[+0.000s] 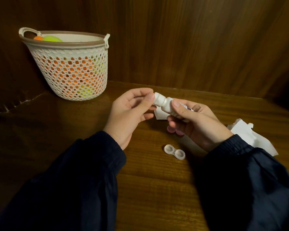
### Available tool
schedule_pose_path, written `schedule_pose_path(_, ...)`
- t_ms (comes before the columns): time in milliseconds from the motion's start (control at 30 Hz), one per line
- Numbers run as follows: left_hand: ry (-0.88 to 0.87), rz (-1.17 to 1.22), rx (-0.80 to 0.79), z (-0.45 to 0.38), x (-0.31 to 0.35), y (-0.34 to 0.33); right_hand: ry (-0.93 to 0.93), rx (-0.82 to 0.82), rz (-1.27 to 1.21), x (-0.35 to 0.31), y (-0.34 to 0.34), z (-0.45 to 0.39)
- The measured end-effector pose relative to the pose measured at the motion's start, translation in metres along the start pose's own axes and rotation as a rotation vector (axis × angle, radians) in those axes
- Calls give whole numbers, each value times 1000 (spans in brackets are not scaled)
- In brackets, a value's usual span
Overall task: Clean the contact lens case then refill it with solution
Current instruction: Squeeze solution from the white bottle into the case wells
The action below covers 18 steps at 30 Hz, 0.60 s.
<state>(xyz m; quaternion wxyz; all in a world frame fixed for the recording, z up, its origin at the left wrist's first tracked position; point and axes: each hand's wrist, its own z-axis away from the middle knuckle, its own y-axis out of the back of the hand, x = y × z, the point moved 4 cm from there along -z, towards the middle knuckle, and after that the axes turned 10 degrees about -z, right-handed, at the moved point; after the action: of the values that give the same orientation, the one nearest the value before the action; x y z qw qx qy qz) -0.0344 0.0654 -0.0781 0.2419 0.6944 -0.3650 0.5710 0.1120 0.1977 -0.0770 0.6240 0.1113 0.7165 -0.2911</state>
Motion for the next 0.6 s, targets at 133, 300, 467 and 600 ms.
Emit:
schedule_pose_path(133,56,56,-151,1,-2,-4,4,-38,38,-1,2,0)
schedule_pose_path(300,23,84,-161,2,-3,-7,9,-59,42,-2,4,1)
schedule_pose_path(467,-17,55,-135,3,-2,-6,8,-71,29,-2,4,2)
schedule_pose_path(600,-43,52,-126,4,2,-7,3,-68,26,0,5,2)
